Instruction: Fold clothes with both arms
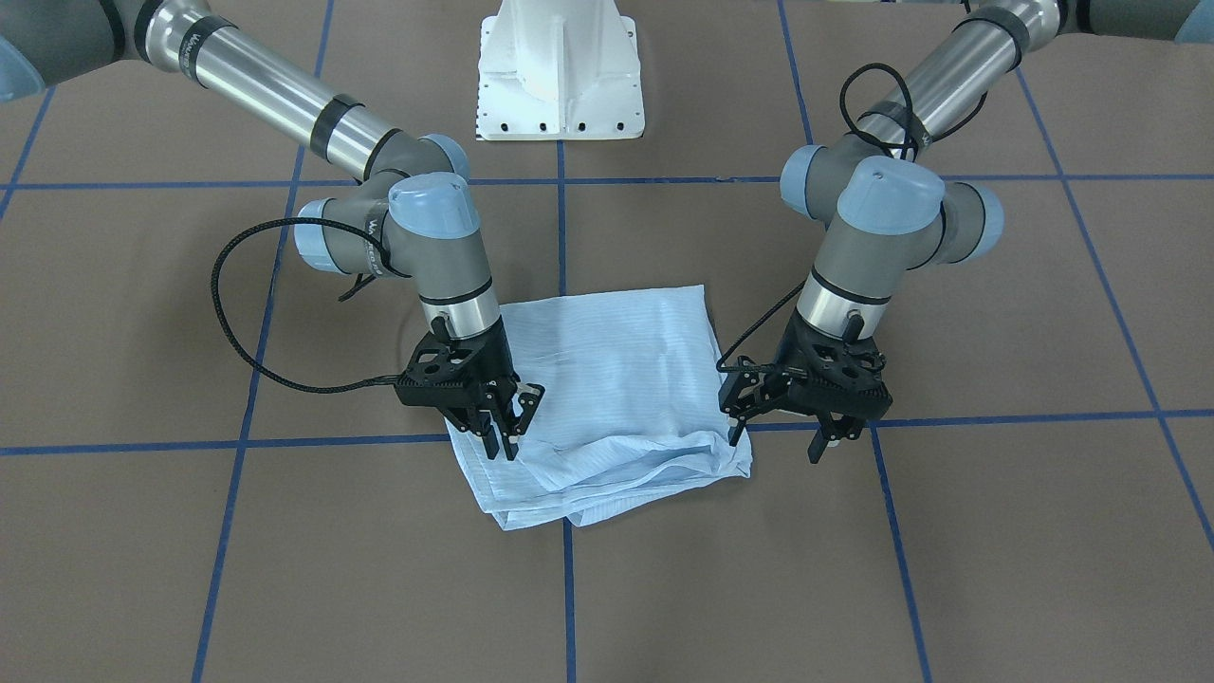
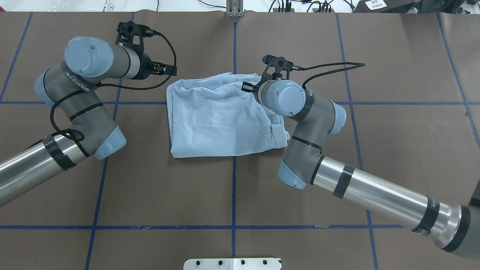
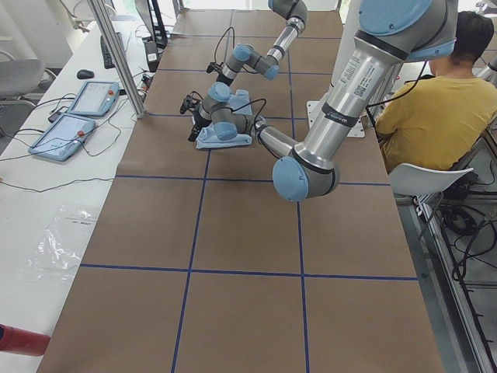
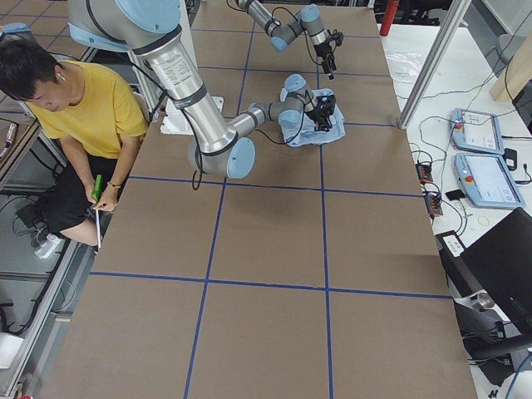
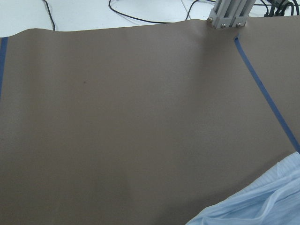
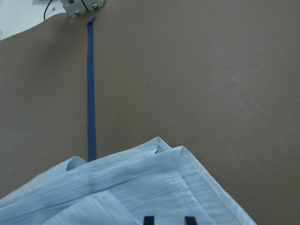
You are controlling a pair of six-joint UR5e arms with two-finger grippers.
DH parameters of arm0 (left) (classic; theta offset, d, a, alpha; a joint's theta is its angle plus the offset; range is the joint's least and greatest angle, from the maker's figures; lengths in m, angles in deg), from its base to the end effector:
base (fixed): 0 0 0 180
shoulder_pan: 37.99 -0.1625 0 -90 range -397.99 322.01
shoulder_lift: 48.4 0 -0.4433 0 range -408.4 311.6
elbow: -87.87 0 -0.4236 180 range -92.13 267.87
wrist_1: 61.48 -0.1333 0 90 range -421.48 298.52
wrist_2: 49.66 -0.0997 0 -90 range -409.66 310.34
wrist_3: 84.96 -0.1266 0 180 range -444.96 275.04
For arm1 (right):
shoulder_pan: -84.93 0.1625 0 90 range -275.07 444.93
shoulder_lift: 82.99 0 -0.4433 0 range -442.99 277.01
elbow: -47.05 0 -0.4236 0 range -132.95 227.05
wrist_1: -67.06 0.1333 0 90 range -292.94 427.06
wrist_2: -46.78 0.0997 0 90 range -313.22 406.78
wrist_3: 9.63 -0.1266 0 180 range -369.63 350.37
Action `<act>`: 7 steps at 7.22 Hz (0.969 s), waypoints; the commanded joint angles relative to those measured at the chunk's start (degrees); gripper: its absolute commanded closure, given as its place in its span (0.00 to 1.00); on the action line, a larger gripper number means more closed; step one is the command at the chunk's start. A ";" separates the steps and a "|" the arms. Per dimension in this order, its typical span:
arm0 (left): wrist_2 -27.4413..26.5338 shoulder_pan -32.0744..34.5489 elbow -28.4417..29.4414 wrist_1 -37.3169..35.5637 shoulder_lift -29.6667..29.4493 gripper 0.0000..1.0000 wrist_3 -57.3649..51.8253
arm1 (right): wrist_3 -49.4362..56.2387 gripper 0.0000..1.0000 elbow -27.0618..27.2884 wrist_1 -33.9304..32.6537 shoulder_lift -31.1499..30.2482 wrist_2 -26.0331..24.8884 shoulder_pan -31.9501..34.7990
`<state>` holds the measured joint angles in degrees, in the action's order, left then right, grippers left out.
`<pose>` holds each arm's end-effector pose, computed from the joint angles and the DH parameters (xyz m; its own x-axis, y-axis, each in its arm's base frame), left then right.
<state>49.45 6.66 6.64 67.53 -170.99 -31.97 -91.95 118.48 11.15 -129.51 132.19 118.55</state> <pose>0.4775 -0.6309 0.3333 0.6168 0.2262 -0.7539 0.2785 0.8331 0.4778 -0.6274 -0.5894 0.2853 0.5064 0.1768 0.8440 -0.5462 0.8231 0.1554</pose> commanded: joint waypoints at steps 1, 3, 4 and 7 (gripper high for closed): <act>2.64 0.26 -2.24 -1.12 0.86 0.00 -0.60 | 6.51 0.00 1.59 -9.71 2.92 10.77 5.55; 6.09 2.36 -11.78 -11.69 4.10 0.00 -4.61 | 18.28 0.00 7.98 -23.82 1.53 22.29 13.53; 6.18 3.50 -19.94 -20.46 6.55 0.00 -10.74 | 27.13 0.00 15.16 -31.12 -2.66 25.65 17.58; 10.88 13.65 -33.28 -35.21 16.39 0.00 -31.89 | 62.27 0.00 30.23 -46.97 -18.03 35.60 34.08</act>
<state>56.80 14.91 -22.65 36.58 -158.73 -53.62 -43.78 143.57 -29.67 -141.30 164.49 145.75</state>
